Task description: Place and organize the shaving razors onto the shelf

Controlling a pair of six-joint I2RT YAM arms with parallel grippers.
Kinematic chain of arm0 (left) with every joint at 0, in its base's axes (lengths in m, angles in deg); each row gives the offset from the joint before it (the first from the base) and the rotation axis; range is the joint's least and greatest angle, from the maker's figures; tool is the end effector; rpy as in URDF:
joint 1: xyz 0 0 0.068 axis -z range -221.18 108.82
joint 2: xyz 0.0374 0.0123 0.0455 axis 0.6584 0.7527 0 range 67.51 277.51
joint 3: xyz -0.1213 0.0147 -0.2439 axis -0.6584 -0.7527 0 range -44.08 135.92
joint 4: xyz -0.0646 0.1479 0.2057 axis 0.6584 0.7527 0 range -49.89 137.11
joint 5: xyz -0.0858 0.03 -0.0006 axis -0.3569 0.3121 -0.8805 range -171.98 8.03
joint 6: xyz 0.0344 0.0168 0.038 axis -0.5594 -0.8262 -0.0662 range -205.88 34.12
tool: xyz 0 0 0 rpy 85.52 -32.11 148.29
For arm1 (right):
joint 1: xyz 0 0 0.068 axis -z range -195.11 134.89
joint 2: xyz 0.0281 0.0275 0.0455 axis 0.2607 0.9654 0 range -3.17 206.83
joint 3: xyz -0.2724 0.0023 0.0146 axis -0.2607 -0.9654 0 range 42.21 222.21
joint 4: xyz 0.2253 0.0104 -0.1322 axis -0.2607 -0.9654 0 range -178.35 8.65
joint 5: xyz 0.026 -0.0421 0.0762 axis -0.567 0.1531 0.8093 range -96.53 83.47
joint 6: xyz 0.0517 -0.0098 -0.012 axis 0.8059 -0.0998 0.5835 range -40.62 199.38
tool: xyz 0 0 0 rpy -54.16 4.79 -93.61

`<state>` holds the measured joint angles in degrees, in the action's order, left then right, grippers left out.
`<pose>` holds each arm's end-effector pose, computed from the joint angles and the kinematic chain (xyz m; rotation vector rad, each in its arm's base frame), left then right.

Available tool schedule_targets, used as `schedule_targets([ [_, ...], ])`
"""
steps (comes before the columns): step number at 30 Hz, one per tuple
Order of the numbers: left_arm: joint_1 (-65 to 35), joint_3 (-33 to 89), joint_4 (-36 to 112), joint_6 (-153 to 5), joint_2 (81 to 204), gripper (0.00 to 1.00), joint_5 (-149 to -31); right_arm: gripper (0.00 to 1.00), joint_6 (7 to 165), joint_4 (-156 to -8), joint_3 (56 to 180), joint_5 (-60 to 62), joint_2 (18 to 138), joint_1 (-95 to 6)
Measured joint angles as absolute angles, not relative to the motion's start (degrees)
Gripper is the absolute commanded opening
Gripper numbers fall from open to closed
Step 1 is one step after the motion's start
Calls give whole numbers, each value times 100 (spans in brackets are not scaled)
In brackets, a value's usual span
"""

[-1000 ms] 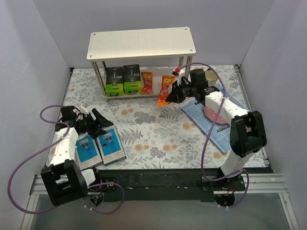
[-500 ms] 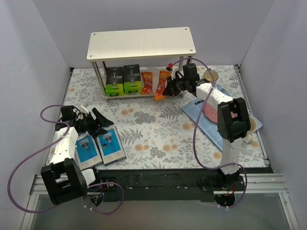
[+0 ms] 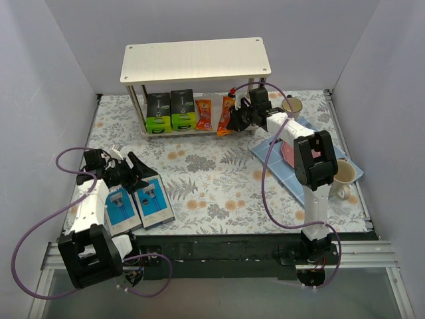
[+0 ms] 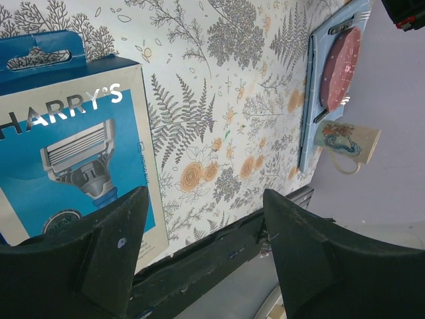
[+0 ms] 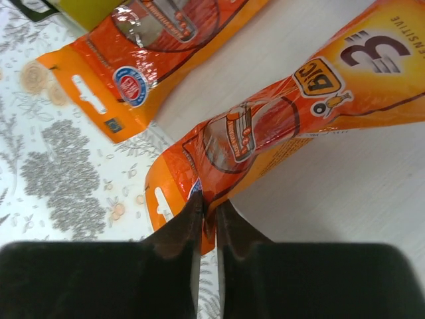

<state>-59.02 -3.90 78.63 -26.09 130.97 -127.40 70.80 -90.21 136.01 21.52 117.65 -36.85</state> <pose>0.1960 0.0364 0.2208 -1.4616 2.2671 -1.2897 0.4453 0.1956 0.2206 -0.8355 2.0238 0.6661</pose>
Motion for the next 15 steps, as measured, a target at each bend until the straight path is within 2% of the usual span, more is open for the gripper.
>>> schedule_targets([
  [5, -5950, -401, 7863, -2607, 13080, 69, -12743, 38, 6969, -9019, 13662, 1807, 11808, -3683],
  [15, -6022, -412, 7857, -2604, 13027, 69, -12749, 41, 6890, -9017, 13662, 1256, 11808, -3670],
])
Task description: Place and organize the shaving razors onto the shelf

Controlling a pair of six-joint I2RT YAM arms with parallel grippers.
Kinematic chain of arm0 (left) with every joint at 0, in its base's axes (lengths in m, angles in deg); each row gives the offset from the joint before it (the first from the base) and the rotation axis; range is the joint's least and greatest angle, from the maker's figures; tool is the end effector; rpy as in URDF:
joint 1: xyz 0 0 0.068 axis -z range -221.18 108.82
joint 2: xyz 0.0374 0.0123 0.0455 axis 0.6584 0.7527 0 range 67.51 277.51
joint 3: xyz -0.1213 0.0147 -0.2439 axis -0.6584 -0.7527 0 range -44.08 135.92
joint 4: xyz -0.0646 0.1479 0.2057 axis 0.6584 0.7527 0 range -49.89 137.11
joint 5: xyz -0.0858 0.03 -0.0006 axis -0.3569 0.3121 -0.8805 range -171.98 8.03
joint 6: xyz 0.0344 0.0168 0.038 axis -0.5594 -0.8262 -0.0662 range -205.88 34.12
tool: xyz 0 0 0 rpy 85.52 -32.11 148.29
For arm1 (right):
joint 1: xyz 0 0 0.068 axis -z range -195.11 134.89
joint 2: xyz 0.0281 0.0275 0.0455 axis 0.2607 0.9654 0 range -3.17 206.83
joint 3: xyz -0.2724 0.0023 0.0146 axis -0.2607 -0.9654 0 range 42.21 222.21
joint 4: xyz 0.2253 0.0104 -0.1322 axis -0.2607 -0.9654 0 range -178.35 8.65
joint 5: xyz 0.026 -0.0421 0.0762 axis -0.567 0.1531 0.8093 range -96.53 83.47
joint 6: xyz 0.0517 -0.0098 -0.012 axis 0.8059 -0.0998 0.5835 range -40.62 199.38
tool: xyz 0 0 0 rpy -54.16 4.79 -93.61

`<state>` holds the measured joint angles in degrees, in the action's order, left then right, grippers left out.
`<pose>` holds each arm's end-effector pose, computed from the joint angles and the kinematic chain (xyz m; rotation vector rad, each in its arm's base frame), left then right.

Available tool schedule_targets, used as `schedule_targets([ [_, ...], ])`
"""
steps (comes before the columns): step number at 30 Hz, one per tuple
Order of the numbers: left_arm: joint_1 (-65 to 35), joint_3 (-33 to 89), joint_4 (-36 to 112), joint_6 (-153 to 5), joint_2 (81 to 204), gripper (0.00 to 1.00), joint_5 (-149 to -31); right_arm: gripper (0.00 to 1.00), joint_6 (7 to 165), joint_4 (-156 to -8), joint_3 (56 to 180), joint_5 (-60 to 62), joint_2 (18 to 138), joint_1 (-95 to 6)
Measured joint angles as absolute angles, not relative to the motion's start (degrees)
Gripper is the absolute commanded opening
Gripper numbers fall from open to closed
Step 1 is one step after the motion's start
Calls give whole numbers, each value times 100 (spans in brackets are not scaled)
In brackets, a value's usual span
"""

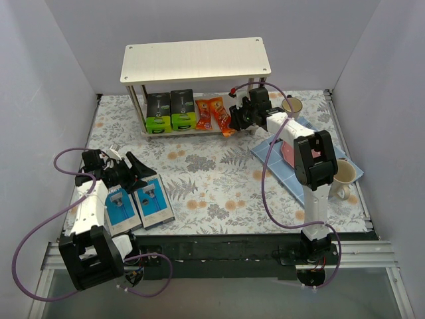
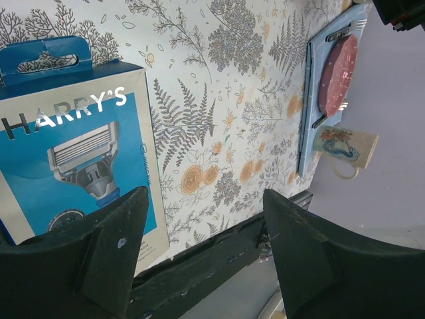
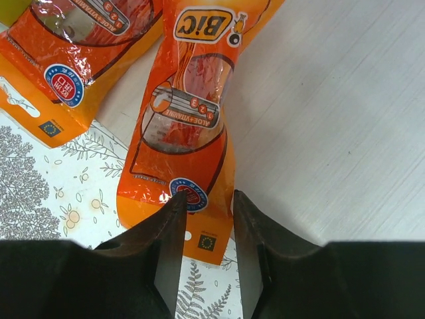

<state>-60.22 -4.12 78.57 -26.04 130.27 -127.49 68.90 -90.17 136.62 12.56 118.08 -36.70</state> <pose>0.1935 0.0399 0.2219 -1.4721 2.2408 -1.2862 0.4514 0.1911 0.2193 -0.7849 2.0481 0.4743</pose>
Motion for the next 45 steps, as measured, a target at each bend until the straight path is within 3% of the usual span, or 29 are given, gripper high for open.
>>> schedule_targets([
  [8, -6029, -425, 7854, -2604, 12964, 69, -12751, 19, 7080, -8990, 13662, 1420, 11808, -3670],
  [24, -6164, -429, 7859, -2607, 12948, 69, -12758, 16, 7557, -8831, 13848, 1654, 11885, -3698],
  [31, -6237, -350, 7920, -2701, 12981, 75, -12644, 43, 7583, -8844, 13765, 1343, 11813, -3696],
  [35, -6248, 23, 8036, -2871, 13110, 80, -12400, 50, 7602, -8894, 13015, 1122, 11166, -3683],
  [45, -6317, 257, 8499, -2685, 13278, 80, -11532, 64, 7880, -8877, 10924, 1337, 8987, -4249],
])
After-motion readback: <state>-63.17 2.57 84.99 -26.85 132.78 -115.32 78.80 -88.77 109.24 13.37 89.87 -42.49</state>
